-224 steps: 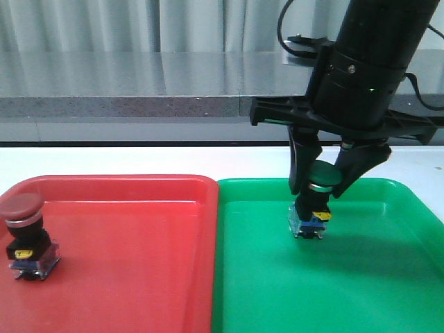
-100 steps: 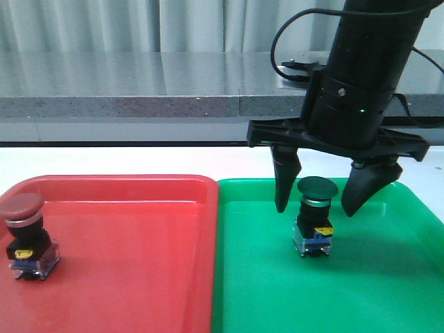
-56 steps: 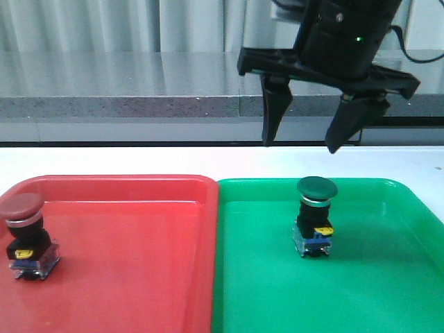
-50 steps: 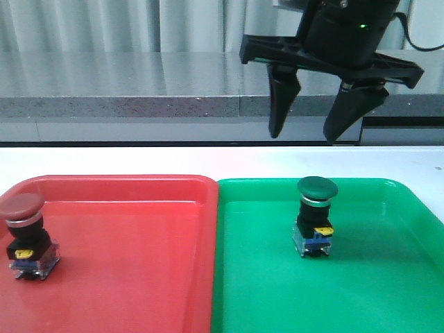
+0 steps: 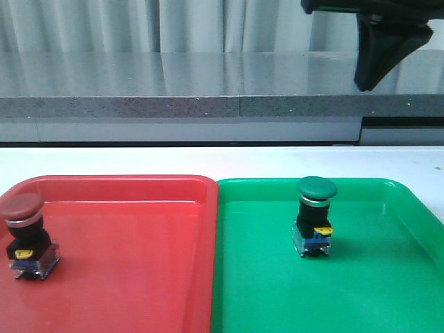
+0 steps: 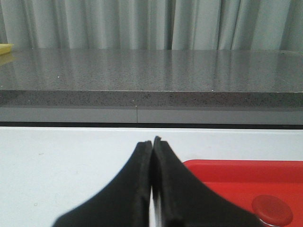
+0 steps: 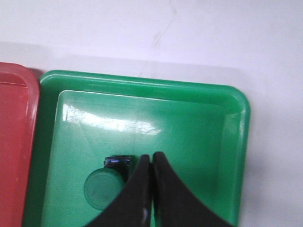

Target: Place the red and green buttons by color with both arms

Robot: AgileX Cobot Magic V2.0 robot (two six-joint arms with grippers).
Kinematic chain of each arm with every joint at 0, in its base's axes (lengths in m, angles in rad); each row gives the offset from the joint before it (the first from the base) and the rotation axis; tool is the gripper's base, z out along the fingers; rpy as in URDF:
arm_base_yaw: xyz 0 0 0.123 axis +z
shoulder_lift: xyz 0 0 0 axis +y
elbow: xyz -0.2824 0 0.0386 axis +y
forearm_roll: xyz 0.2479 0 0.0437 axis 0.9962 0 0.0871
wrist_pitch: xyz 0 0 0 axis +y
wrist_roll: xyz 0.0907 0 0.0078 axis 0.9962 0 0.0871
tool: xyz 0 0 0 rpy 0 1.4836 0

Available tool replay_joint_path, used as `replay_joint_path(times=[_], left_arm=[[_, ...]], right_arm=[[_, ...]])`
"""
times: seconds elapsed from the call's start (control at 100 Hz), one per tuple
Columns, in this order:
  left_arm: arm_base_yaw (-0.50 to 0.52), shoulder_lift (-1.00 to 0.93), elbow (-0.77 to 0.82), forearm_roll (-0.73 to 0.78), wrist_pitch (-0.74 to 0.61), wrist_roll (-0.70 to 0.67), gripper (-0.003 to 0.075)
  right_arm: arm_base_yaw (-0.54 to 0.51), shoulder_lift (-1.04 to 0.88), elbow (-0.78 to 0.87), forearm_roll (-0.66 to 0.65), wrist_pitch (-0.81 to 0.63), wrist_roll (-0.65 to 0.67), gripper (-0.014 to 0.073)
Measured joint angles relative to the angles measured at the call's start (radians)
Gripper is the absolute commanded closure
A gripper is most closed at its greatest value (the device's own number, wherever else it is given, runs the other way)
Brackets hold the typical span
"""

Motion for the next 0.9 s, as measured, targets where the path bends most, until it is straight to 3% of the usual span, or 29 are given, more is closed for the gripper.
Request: replay_joint_path(times=[0.32, 0.65, 0.9], left_arm=[[0.000, 0.000, 0.000, 0.000, 0.000, 0.000, 0.0741], [0.000, 0.000, 0.000, 0.000, 0.000, 0.000, 0.0741], [0.000, 0.000, 0.000, 0.000, 0.000, 0.000, 0.0741]], right_arm=[[-0.018, -0.178, 0.215, -0.027, -0.095, 0.032, 0.0652], [-0.215, -0.355, 0.402, -0.052, -0.145, 0.036, 0.0652], [-0.264, -0.555, 0.545, -0.106, -0.251, 0.036, 0.0652]])
